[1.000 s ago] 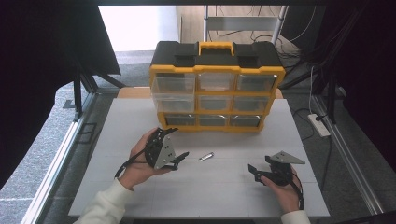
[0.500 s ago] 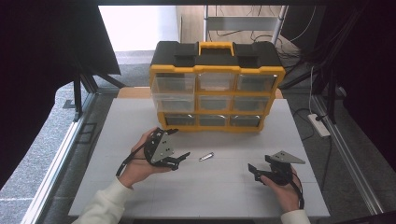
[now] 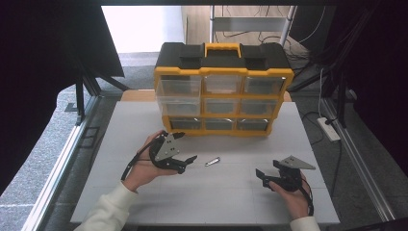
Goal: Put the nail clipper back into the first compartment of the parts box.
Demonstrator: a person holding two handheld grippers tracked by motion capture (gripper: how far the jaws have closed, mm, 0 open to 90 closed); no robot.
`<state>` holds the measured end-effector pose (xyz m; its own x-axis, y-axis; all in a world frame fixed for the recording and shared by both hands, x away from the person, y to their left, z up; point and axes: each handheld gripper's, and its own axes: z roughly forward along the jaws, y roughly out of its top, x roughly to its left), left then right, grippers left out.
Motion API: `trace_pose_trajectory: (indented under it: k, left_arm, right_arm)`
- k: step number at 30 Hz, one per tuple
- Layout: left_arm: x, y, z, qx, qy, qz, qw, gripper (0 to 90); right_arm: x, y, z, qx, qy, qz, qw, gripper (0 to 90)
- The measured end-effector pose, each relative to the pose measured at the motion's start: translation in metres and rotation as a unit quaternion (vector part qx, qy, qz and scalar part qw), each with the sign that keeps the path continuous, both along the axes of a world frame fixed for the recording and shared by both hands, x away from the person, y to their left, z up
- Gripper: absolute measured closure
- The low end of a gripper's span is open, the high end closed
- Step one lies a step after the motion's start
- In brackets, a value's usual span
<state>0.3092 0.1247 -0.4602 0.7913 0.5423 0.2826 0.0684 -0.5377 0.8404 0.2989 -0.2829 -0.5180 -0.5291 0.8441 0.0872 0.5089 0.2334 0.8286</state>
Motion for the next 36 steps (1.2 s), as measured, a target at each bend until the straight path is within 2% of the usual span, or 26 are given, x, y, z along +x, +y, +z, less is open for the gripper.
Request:
trace_pose_trajectory:
  k: [2, 6, 13, 23, 36]
  left_arm:
    - [0.001, -0.001, 0.0, 0.009, -0.002, 0.004, 1.0, 15.6]
    - [0.003, -0.003, 0.0, 0.005, 0.013, 0.0, 0.9999, 15.5]
    - [0.011, -0.007, 0.004, 0.002, 0.019, 0.0, 0.9998, 15.6]
    - [0.027, -0.02, 0.001, -0.005, 0.053, -0.009, 0.9985, 16.1]
    - [0.041, -0.037, -0.009, 0.018, 0.08, -0.015, 0.9965, 16.9]
  right_arm:
    - [-0.001, 0.001, 0.002, -0.001, -0.001, 0.0, 1.0, 17.6]
    - [-0.003, 0.003, 0.004, 0.0, -0.006, 0.002, 1.0, 17.5]
    - [-0.003, 0.002, 0.003, 0.0, -0.004, -0.001, 1.0, 17.5]
    - [-0.005, -0.001, 0.003, 0.0, -0.005, -0.003, 1.0, 17.5]
    - [-0.003, 0.0, 0.002, -0.002, -0.003, -0.001, 1.0, 17.5]
